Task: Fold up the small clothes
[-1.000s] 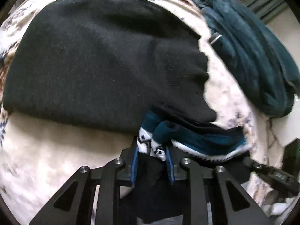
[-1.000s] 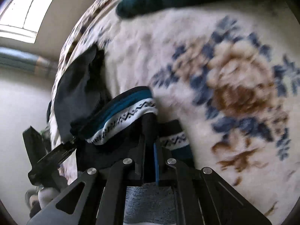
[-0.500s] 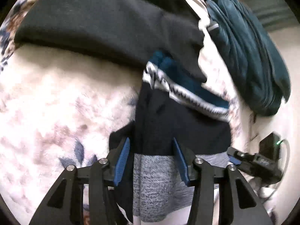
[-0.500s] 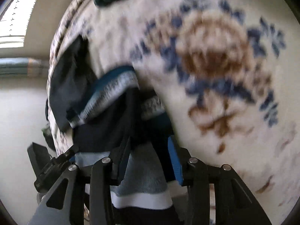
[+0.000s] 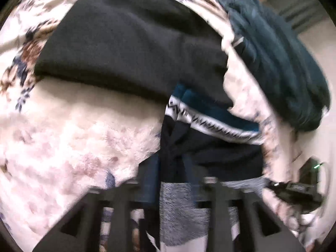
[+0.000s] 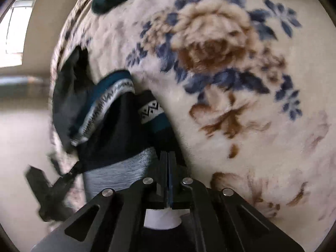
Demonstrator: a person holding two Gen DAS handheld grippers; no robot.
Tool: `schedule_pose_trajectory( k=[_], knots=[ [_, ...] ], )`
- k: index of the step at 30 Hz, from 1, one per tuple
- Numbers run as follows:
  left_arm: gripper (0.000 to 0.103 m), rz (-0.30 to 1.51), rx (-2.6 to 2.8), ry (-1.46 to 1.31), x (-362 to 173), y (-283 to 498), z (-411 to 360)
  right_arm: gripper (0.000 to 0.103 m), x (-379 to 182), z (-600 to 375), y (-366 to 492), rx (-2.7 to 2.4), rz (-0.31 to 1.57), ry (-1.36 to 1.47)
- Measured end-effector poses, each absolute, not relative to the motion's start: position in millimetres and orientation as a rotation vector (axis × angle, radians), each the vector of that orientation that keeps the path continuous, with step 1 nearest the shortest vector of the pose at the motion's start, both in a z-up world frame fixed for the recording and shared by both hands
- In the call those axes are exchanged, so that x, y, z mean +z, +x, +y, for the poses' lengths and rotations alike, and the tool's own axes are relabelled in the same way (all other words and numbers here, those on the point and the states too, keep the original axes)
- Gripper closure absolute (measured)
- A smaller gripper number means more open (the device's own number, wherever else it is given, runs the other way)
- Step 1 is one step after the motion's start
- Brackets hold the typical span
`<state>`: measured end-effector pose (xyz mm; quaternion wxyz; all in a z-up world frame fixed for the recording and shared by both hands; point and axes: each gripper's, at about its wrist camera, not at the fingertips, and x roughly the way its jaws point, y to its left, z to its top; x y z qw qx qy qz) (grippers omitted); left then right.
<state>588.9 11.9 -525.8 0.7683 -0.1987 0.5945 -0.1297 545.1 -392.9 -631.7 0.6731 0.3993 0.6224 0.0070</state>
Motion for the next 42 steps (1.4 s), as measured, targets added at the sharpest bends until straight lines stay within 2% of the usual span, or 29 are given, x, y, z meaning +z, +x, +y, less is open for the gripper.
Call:
schedule_pose_trajectory(
  k=[1, 2, 4, 5, 7, 9, 10, 11, 12, 13, 14, 16, 19, 21, 22, 24, 26, 28, 29, 31, 33, 35, 38, 42],
  knots=[
    [0.039, 1.286, -0.295, -0.481, -528, 588, 18, 0.078, -630, -398, 544, 0.020, 1.392, 0.904],
    [0.037, 1.288, -0.302, -0.516, -533, 586, 23, 0.053, -629, -404, 542, 0.051, 1.367, 0.928],
    [0.037, 1.337, -0.366, -0.606, -552, 587, 23, 0.038, -634, -408, 542, 0.107, 1.356, 0.986],
    [0.037, 1.368, -0.385, -0.629, -562, 590, 19, 0.033, -643, -407, 544, 0.165, 1.358, 1.032],
    [0.037, 1.391, -0.424, -0.649, -576, 588, 13, 0.033, -656, -401, 548, 0.220, 1.393, 1.037],
    [0.053, 1.375, -0.422, -0.627, -575, 587, 8, 0.032, -677, -380, 556, 0.271, 1.466, 1.001],
    [0.072, 1.375, -0.457, -0.632, -574, 587, 5, 0.032, -684, -372, 557, 0.283, 1.491, 0.981],
    [0.075, 1.362, -0.467, -0.631, -571, 584, 6, 0.034, -688, -365, 559, 0.302, 1.487, 0.976],
    [0.076, 1.351, -0.481, -0.634, -568, 583, 8, 0.040, -689, -357, 560, 0.344, 1.473, 0.975],
    [0.077, 1.347, -0.509, -0.662, -567, 582, 9, 0.065, -691, -349, 560, 0.369, 1.476, 0.984],
    [0.077, 1.339, -0.527, -0.726, -566, 581, 13, 0.070, -691, -345, 560, 0.383, 1.485, 0.997],
    [0.077, 1.325, -0.591, -0.818, -565, 580, 20, 0.073, -682, -342, 555, 0.397, 1.443, 1.042],
    [0.073, 1.358, -0.614, -0.805, -571, 582, 22, 0.074, -675, -357, 539, 0.411, 1.400, 1.168],
    [0.067, 1.405, -0.566, -0.789, -578, 586, 24, 0.069, -682, -365, 534, 0.335, 1.453, 1.108],
    [0.064, 1.411, -0.553, -0.798, -577, 587, 25, 0.060, -686, -368, 532, 0.286, 1.475, 1.086],
    [0.054, 1.393, -0.523, -0.813, -565, 584, 36, 0.053, -685, -374, 531, 0.261, 1.472, 1.079],
    [0.040, 1.343, -0.501, -0.824, -548, 575, 46, 0.035, -676, -379, 535, 0.259, 1.429, 1.054],
    [0.039, 1.283, -0.461, -0.853, -527, 551, 62, 0.028, -670, -383, 535, 0.264, 1.410, 1.028],
    [0.033, 1.274, -0.447, -0.864, -524, 542, 65, 0.028, -668, -388, 535, 0.262, 1.406, 1.019],
    [0.031, 1.258, -0.378, -0.899, -516, 499, 76, 0.027, -663, -396, 532, 0.278, 1.402, 1.012],
    [0.030, 1.272, -0.316, -0.939, -520, 464, 79, 0.021, -655, -403, 530, 0.269, 1.401, 0.988],
    [0.030, 1.294, -0.251, -0.992, -525, 422, 72, 0.006, -644, -410, 522, 0.268, 1.406, 0.964],
    [0.030, 1.304, -0.190, -1.103, -536, 369, 57, 0.005, -628, -414, 511, 0.275, 1.424, 0.940],
    [0.030, 1.299, -0.202, -1.207, -560, 348, 29, 0.000, -616, -412, 514, 0.270, 1.458, 0.877]
  ],
)
